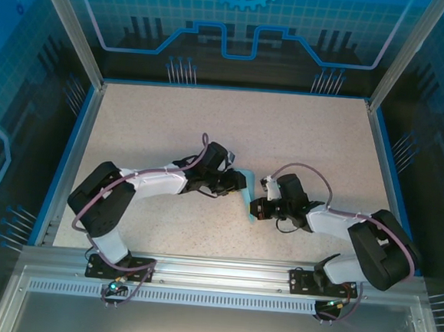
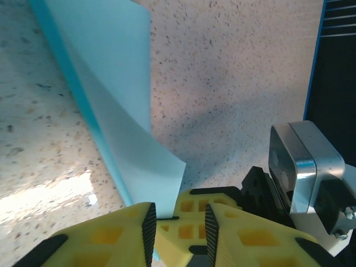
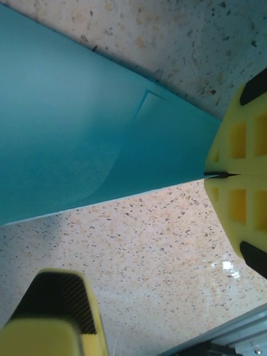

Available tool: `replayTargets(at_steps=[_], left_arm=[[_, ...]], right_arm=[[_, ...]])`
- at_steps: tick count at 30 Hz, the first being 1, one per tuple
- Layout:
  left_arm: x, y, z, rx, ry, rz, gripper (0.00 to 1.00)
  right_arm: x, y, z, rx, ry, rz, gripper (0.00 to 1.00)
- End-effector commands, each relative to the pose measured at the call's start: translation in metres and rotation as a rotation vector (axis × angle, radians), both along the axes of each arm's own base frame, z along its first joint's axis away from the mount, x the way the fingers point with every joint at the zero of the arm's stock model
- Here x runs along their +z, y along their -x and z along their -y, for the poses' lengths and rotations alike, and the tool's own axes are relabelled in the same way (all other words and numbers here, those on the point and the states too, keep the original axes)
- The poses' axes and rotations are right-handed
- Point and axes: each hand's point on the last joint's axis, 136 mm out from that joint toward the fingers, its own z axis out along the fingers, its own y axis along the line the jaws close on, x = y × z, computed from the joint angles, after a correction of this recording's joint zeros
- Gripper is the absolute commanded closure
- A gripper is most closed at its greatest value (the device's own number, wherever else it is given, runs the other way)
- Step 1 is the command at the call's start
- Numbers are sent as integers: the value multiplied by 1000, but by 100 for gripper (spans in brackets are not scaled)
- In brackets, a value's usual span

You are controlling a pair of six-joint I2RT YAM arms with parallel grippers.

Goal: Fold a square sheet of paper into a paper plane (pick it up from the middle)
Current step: Fold the wing for the fifth time at the center of the table.

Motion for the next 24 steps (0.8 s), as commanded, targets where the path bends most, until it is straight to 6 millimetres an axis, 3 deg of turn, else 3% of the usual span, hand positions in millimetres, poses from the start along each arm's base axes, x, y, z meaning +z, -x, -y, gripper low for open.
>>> replayTargets(at_steps=[1,9,16,22,24], left_arm=[[2,-5,21,-58,58,7,69],[-19,-4,31,-85,42,-31,69],[-29,-7,35,-118,30,-13,68],[-36,-7,37,-143,22,-9,69],[-34,-8,38,-145,28,-3,69]], right_arm=[[-2,4,-2,15,-37,-46,100],[-15,7,7,-21,-16,-73,100],[-24,10,13,-67,-6,-108,99],[-23,11,16,-94,0,-128,92],[-23,10,18,-115,9,-132,95]])
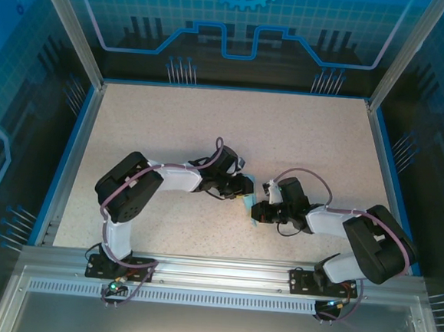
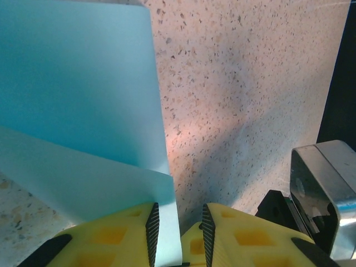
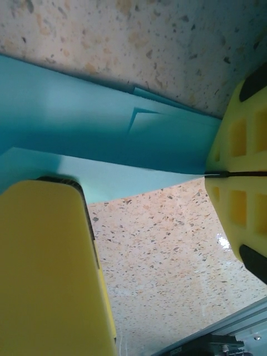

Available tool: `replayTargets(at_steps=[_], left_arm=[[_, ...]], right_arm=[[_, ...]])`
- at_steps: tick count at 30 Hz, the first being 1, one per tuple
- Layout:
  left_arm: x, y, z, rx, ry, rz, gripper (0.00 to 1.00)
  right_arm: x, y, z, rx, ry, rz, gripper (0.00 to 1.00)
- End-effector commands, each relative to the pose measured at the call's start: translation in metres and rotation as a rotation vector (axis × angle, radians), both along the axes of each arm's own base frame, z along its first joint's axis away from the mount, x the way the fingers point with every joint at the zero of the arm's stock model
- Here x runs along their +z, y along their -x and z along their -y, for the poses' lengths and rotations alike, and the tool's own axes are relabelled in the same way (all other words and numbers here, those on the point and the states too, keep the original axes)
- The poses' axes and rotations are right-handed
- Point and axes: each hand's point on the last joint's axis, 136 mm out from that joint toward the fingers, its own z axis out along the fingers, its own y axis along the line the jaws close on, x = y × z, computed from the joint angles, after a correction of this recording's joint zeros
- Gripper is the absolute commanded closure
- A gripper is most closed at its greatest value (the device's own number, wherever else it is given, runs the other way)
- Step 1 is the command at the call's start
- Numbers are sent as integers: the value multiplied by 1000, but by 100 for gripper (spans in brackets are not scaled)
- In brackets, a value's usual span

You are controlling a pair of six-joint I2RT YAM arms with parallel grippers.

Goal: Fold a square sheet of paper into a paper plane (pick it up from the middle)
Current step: Fold the wing for the fifth time at the center of the table.

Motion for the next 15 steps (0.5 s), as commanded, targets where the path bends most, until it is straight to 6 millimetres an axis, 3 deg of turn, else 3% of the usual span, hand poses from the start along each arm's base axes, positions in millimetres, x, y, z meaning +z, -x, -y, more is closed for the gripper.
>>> replayTargets(at_steps=[1,8,15], left_arm=[[10,-1,12,-52,39,39,68],[41,1,11,-70,92,132,61],[45,5,0,-35,98,170,60]], right_arm=[[-6,0,12,-70,29,-33,98],[2,-2,7,-95,-79,-64,100],[11,-4,10,-121,-163,-110,100]])
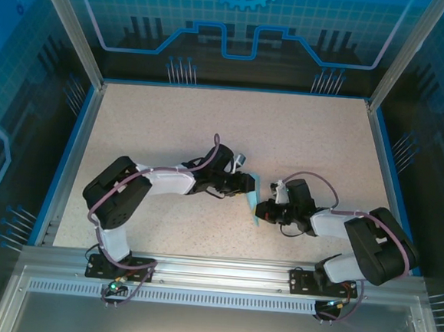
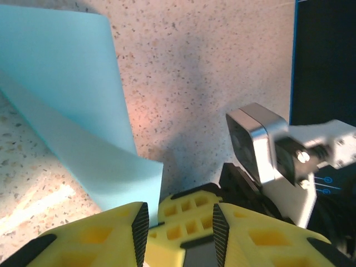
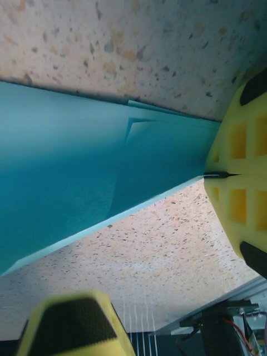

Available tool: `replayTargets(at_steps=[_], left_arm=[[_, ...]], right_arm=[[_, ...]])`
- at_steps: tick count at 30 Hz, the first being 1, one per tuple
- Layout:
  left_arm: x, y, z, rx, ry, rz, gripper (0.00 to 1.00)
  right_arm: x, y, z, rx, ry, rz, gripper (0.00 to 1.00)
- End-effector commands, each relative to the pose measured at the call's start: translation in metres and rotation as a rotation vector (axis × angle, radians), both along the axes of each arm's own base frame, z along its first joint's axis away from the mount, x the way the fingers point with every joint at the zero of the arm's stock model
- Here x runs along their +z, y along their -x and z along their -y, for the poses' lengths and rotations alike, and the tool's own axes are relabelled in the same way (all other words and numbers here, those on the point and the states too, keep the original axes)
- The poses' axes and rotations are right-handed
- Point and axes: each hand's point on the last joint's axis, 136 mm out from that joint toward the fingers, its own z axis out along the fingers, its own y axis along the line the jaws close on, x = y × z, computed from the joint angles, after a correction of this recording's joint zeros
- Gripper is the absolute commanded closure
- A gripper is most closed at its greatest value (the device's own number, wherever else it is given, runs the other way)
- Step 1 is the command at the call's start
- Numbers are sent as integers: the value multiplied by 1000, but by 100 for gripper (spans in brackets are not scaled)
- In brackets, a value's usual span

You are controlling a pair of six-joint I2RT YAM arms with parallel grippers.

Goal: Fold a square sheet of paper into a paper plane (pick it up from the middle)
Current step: Fold the wing for the fifth time at the center of the table.

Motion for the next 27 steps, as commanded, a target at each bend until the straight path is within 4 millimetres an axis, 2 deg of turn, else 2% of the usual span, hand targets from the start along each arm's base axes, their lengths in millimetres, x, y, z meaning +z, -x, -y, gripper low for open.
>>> replayTargets(at_steps=[1,3,13,23,27], left_arm=[[6,1,0,-6,16,48,60],[3,1,3,-12,15,36,60],[-7,-3,24,-70,47,26,60],[-21,-10,32,-69,41,13,60],[-28,-12,30,-65,24,20,60]], right_arm=[[9,0,-2,-3,-74,-29,100],[13,-1,-2,-7,-107,-40,100],[-3,1,8,-38,-140,-143,100],[-12,5,13,-49,-108,-176,100],[-10,3,12,-48,-114,-173,100]])
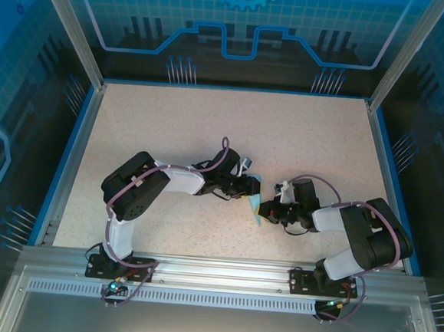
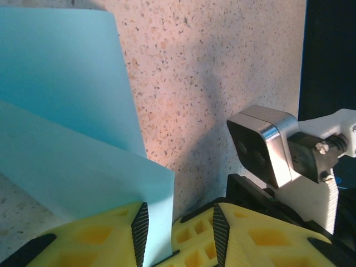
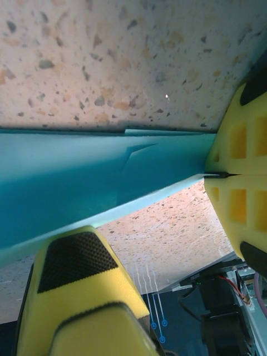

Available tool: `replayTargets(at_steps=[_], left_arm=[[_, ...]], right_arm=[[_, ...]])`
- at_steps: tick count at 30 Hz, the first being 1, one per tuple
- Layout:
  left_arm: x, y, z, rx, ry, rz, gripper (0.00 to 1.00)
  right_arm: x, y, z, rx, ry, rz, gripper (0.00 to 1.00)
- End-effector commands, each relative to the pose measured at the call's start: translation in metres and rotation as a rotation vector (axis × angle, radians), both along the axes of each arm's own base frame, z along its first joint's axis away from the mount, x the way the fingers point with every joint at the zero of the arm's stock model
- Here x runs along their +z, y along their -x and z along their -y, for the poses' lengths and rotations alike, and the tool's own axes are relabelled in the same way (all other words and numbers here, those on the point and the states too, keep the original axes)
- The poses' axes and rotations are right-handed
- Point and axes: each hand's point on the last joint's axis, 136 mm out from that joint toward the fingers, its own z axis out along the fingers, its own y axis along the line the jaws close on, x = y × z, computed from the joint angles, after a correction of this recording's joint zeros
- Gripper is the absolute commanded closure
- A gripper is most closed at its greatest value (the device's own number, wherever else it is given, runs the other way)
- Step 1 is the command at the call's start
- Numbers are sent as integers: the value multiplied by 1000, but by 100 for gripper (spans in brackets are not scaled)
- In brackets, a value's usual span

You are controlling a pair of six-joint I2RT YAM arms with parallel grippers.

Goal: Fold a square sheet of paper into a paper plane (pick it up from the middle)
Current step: Fold the wing for the fifth time at the center of the table.

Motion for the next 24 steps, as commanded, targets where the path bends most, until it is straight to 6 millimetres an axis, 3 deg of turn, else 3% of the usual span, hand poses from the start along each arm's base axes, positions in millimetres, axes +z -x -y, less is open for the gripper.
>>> replayTargets(at_steps=[1,10,24], left_arm=[[3,-4,9,-33,16,45,60],[-6,-6,11,-40,15,42,61],[-4,-7,14,-50,17,41,61]], right_arm=[[-3,4,5,-7,6,-30,98],[10,14,20,8,133,30,71],[11,13,21,71,234,67,54]])
